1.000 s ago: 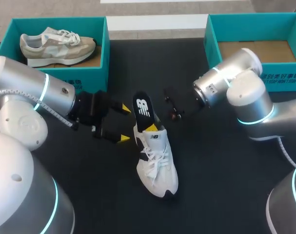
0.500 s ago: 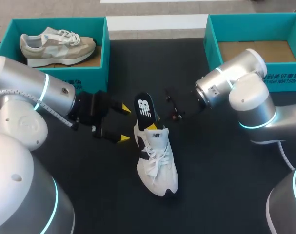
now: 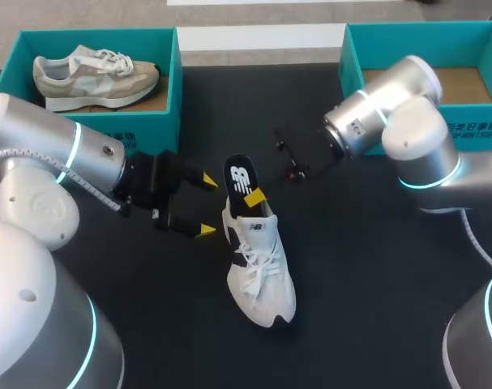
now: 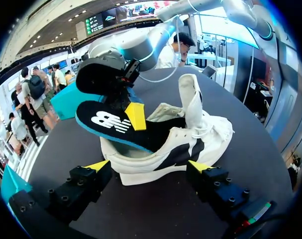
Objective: Take the shoe out of the shoebox, open the shoe tongue, remove and reinsert the insole, then place the shoe into the shoebox
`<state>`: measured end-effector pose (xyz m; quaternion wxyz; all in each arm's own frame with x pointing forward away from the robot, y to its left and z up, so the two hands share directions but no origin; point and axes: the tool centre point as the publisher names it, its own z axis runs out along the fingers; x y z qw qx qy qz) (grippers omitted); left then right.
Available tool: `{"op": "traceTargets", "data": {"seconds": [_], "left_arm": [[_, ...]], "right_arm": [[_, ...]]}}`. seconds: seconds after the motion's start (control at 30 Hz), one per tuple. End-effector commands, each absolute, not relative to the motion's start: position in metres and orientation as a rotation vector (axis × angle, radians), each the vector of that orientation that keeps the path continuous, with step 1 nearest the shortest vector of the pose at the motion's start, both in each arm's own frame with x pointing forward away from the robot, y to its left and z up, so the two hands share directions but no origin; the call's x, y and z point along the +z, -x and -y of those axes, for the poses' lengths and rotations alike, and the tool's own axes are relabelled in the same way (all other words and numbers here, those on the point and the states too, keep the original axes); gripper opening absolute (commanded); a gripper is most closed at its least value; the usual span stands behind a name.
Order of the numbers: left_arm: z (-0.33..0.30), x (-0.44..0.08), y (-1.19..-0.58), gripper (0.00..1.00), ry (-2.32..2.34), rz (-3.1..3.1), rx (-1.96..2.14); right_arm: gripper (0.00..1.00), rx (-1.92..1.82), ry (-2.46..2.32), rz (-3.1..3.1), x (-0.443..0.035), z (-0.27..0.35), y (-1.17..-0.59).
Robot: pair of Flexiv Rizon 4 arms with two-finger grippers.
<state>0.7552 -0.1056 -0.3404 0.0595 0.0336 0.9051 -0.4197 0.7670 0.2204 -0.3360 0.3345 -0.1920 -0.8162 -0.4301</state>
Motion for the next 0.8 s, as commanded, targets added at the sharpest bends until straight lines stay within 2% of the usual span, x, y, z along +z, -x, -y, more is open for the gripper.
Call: {"op": "traceTargets", "data": {"seconds": [0.03, 0.33, 0.57, 0.63, 0.8], "left_arm": [[0.106, -0.340, -0.755, 1.00, -0.102, -2.743, -1.265], [0.106, -0.340, -0.755, 1.00, -0.102, -2.743, -1.265], [0.106, -0.340, -0.755, 1.00, -0.102, -2.743, -1.265], [0.106, -0.340, -0.755, 1.00, -0.102, -2.743, -1.265], [0.106, -0.340, -0.755, 1.00, -0.102, -2.743, -1.265]], "right_arm": [[0.00, -1.102, 0.496, 2.111, -0.345, -0.224, -0.769], [0.00, -1.053, 0.572, 2.042, -0.355, -0.221, -0.729], [0.00, -1.069, 0.591, 2.046, -0.354, -0.222, -0.729], [0.16, -1.072, 0.583, 2.058, -0.352, -0.223, -0.733], [0.27, -1.072, 0.558, 2.099, -0.342, -0.223, -0.747]]}}
